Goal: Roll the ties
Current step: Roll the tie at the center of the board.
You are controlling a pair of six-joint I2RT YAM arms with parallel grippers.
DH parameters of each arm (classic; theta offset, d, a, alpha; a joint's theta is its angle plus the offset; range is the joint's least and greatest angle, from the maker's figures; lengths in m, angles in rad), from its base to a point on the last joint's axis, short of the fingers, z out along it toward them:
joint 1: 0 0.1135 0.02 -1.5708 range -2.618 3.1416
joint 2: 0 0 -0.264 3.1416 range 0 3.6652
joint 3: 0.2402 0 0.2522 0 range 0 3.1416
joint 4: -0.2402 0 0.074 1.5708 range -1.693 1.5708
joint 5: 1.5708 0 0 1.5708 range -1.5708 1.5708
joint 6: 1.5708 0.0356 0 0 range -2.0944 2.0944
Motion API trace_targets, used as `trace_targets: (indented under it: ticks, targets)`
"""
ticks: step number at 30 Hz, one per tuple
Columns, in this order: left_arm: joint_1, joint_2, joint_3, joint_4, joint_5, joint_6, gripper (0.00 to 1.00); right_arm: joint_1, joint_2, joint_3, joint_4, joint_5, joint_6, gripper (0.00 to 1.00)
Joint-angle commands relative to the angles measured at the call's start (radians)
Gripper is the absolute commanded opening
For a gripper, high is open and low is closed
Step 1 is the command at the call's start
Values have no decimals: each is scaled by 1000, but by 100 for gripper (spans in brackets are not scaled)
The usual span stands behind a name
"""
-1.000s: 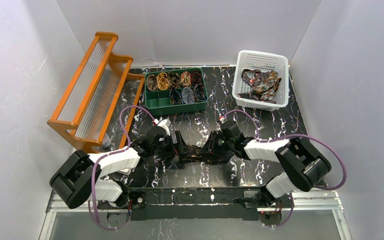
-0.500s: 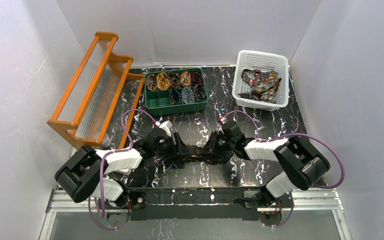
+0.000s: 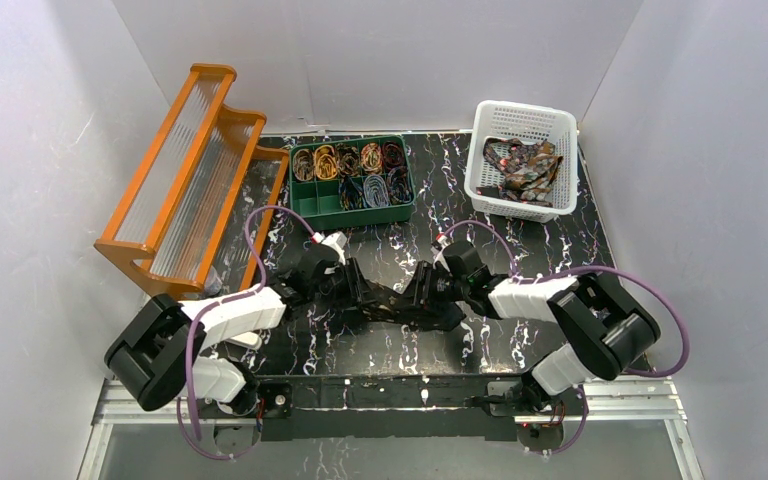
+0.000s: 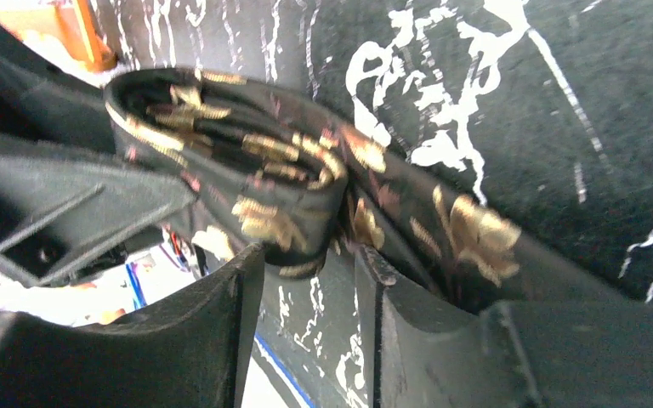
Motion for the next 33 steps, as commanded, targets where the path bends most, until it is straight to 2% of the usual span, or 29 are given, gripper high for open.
trace_targets:
  ticks: [1,4,7,11,17,21,27,33]
  targets:
    - [-3,-37,58,-149,-89,45,34,4,-99,59,-87,-46,-64,55]
    - [-16,-34,112,-231,-134,82,32,4,-178,113,-239,62,-148,59]
    - [-35,-36,162,-318,-195,109,32,0,-199,127,-377,270,-224,60]
    - [-73,-18,229,-414,-267,144,32,-8,-160,138,-464,381,-300,53]
    - [-143,34,330,-556,-427,173,31,-8,-109,143,-450,313,-317,47]
    - [-218,103,453,-697,-598,192,30,-8,-124,147,-445,284,-298,48]
    - [-326,232,609,-907,-837,161,27,-11,-208,135,-482,381,-254,52]
    - [-399,317,693,-1028,-984,113,27,-49,-302,75,-493,462,-193,54]
